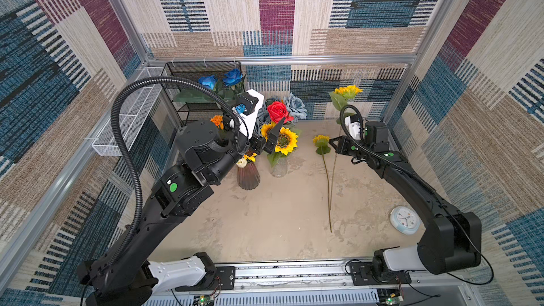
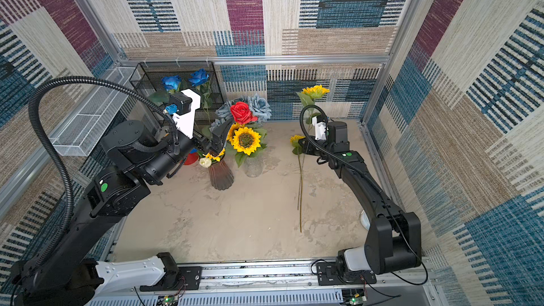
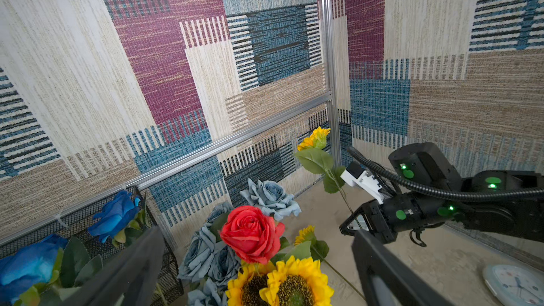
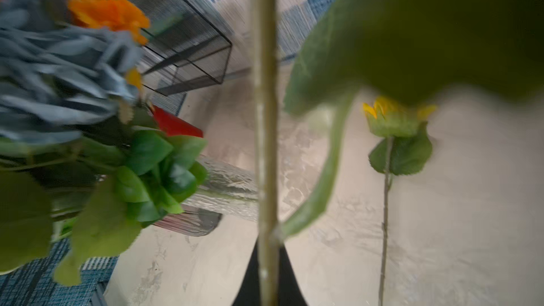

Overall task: Pick out yellow flowers from the vase
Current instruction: Place the flower at the center of the board.

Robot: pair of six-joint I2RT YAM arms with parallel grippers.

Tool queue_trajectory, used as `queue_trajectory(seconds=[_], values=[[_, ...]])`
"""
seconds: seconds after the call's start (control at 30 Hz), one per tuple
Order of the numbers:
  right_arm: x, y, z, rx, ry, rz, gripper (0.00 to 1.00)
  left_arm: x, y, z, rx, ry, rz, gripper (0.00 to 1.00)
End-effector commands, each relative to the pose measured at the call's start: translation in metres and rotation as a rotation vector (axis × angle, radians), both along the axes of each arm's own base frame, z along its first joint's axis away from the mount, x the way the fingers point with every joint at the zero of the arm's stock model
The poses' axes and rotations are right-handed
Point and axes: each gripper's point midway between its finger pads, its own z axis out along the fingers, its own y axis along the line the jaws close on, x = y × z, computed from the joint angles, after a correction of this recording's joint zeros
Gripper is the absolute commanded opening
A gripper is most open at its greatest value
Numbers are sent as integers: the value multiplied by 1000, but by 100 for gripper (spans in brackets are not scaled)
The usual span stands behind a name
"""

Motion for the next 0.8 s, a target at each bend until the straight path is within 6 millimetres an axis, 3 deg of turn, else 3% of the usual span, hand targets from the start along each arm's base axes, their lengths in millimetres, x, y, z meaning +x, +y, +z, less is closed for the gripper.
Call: queue_trajectory(seconds=[0.0,0.3,0.47,0.77], values=[[6,-11,-24,-79,41,-42,0,1,1,8,-50,-6,5,99],[11,-20,-82,-181,197,-49,0,8,-4,-1,-39,6,16,100],[13,-25,-97,-210,235,-67,0,14,-7,-11,-10,32,32,100],[16,-28,-112,-231,272,-76,0,18,-10,-10,-6,30,38,99]])
